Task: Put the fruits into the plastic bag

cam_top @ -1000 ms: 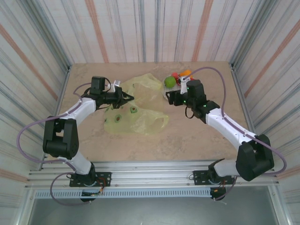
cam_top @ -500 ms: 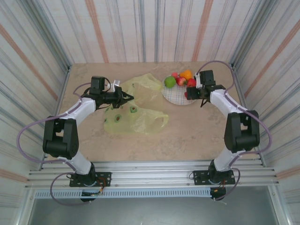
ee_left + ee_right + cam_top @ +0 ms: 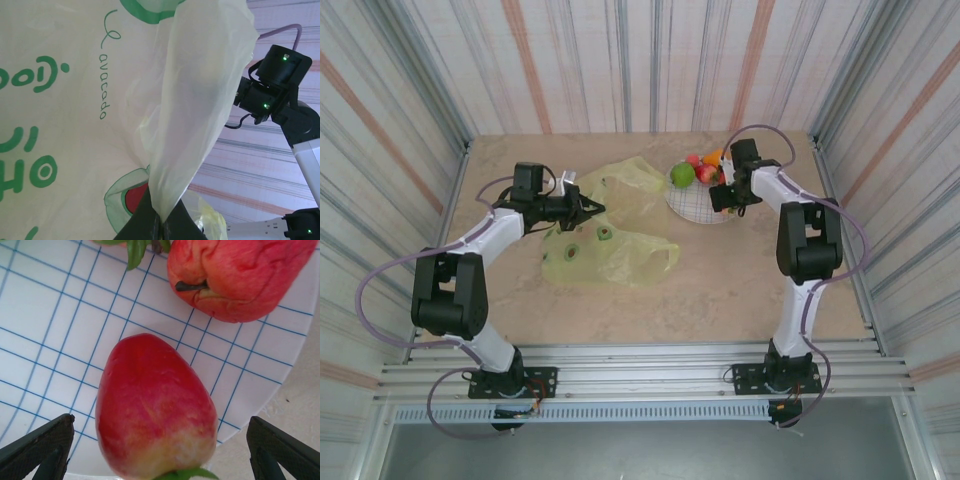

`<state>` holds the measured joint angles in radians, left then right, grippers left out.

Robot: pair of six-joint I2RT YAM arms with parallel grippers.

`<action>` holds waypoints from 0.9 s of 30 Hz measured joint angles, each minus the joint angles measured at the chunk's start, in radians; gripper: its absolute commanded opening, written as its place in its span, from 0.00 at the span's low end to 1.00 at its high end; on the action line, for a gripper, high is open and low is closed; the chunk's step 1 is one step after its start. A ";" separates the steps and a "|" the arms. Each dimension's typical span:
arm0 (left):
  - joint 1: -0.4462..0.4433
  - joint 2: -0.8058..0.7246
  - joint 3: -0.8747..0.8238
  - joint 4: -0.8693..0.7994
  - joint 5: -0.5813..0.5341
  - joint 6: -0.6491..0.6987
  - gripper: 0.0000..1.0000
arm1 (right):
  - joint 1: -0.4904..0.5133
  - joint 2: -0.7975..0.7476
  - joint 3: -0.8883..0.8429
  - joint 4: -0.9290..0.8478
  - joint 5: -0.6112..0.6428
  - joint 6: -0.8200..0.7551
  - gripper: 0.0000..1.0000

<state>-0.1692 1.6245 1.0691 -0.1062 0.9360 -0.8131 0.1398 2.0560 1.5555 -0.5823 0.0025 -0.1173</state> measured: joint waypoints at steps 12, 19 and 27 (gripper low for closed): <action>0.000 0.000 0.000 0.003 0.007 -0.006 0.00 | 0.006 0.097 0.088 -0.064 -0.003 -0.059 0.66; 0.000 0.000 0.000 0.006 0.007 -0.008 0.00 | 0.025 0.084 0.079 -0.056 -0.004 -0.064 0.57; 0.000 0.000 0.000 0.007 0.007 -0.011 0.00 | 0.085 -0.229 -0.167 0.045 -0.105 0.009 0.53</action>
<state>-0.1692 1.6245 1.0691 -0.0994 0.9432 -0.8246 0.2245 1.8271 1.3888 -0.5377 -0.1028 -0.1081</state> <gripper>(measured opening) 0.047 0.621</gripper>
